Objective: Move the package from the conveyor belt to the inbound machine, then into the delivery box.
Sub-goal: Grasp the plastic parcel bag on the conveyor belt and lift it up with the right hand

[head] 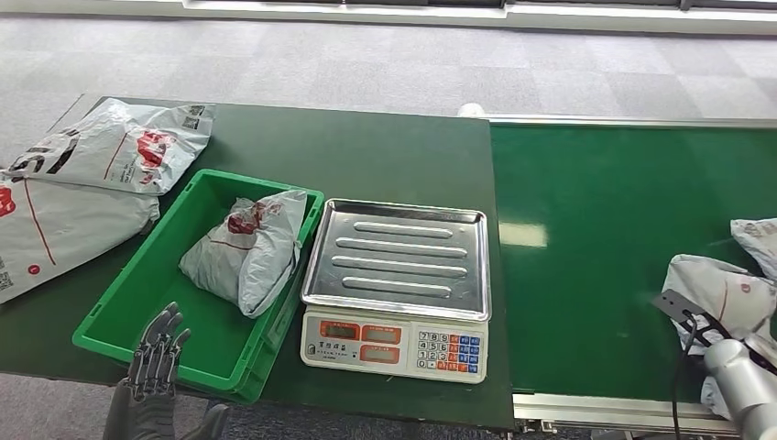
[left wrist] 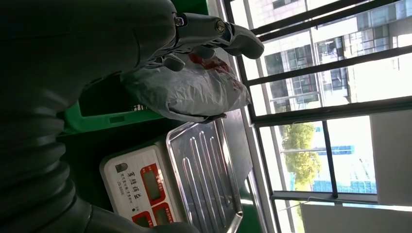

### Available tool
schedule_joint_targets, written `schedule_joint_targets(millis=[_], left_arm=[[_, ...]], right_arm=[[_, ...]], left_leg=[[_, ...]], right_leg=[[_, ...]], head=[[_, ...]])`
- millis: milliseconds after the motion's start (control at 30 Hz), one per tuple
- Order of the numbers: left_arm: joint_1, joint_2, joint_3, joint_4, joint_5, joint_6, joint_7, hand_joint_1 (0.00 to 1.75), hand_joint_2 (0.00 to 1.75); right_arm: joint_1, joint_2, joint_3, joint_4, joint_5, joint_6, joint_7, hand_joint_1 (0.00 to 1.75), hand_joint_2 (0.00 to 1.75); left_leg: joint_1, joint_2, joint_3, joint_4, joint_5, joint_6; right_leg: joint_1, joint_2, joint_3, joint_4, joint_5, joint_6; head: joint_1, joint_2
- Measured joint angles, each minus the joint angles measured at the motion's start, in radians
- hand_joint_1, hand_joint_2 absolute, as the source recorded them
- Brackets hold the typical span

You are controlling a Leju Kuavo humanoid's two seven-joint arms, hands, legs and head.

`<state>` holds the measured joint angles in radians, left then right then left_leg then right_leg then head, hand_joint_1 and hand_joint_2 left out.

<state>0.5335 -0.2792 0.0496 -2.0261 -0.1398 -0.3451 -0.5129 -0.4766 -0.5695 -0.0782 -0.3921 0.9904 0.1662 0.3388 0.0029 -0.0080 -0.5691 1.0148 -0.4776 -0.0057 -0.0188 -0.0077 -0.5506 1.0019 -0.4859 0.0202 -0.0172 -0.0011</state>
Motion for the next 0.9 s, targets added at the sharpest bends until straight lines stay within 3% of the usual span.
schedule_joint_targets(millis=[400, 500, 600, 700, 767, 900], left_arm=[[-0.013, 0.009, 0.000, 0.015, 0.018, 0.019, -0.001, 0.00, 1.75], [-0.014, 0.010, 0.000, 0.014, 0.020, 0.023, 0.002, 0.00, 1.75], [-0.016, 0.010, 0.000, 0.014, 0.021, 0.032, 0.000, 0.00, 1.75], [-0.026, 0.010, -0.001, 0.014, 0.017, 0.047, -0.014, 0.00, 1.75], [-0.035, 0.010, -0.003, 0.016, 0.014, 0.063, -0.023, 0.00, 1.75], [-0.046, 0.016, -0.009, 0.021, 0.015, 0.091, -0.027, 0.00, 1.75]], right_arm=[[-0.006, 0.003, -0.013, 0.006, 0.001, -0.102, -0.023, 1.75, 1.75], [-0.009, 0.018, -0.024, -0.006, -0.026, -0.252, -0.096, 1.75, 1.75], [-0.011, 0.059, -0.038, -0.082, -0.087, -0.461, -0.274, 1.75, 1.75], [0.006, 0.123, -0.035, -0.255, -0.138, -0.632, -0.442, 1.75, 1.75], [0.022, 0.167, -0.012, -0.396, -0.147, -0.703, -0.479, 1.75, 1.75], [0.047, 0.216, 0.051, -0.591, -0.169, -0.743, -0.472, 1.75, 1.75]], left_leg=[[0.000, 0.000, -0.001, 0.000, 0.000, 0.000], [0.000, 0.000, -0.007, 0.000, 0.000, 0.000], [0.000, 0.002, -0.009, -0.001, 0.000, 0.000], [0.001, 0.003, -0.004, -0.001, 0.001, -0.001], [0.001, 0.002, 0.000, -0.001, 0.002, -0.002], [0.002, 0.000, -0.001, -0.001, 0.002, -0.002]], right_leg=[[0.000, 0.000, 0.000, 0.000, 0.000, 0.000], [0.000, 0.000, 0.000, 0.001, 0.000, 0.000], [0.000, 0.002, -0.001, 0.001, 0.000, 0.000], [0.001, 0.004, -0.001, 0.002, 0.000, 0.000], [0.002, 0.003, -0.001, 0.002, 0.000, -0.001], [0.002, 0.000, -0.001, 0.002, 0.000, -0.001]], head=[[0.000, 0.000], [0.000, 0.000], [0.000, 0.000], [0.000, 0.000], [0.000, 0.000], [0.000, 0.000]])
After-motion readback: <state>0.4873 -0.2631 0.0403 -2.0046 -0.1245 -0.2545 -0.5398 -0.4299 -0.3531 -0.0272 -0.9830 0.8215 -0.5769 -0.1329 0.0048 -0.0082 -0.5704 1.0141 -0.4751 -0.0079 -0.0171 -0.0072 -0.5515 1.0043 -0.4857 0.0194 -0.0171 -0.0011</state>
